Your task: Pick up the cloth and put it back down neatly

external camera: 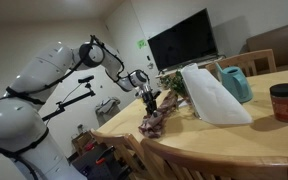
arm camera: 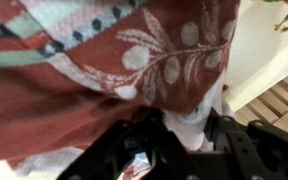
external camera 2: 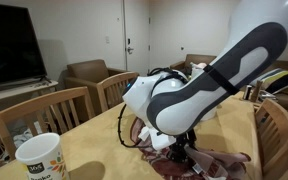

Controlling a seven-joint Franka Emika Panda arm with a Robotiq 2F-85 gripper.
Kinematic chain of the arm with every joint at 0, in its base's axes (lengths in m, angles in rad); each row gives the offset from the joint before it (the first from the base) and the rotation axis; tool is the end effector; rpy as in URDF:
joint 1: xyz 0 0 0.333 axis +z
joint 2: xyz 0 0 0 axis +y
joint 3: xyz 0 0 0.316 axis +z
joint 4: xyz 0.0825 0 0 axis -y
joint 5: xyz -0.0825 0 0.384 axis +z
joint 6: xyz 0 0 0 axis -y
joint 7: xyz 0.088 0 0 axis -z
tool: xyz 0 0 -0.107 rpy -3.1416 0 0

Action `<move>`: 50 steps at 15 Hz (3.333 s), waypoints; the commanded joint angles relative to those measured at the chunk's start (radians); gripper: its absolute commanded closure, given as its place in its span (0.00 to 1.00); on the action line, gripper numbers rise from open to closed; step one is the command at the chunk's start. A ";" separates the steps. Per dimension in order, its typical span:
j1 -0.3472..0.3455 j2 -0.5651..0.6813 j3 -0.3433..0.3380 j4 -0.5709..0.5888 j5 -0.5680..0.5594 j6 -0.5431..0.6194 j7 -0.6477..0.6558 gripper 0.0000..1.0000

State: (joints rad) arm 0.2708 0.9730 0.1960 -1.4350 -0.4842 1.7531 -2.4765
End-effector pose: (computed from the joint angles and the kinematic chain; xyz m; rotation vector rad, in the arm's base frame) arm 0.5948 0.2375 0.0834 0.0206 -2.6554 0.7462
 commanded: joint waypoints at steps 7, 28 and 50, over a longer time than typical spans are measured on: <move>0.040 -0.069 -0.012 -0.014 0.003 -0.050 0.061 0.98; 0.030 -0.089 0.008 0.155 0.132 0.037 0.183 0.94; -0.011 0.095 0.069 0.344 0.219 0.585 0.143 0.98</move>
State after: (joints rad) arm 0.2734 1.0346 0.2499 -1.1221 -0.2887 2.2477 -2.3508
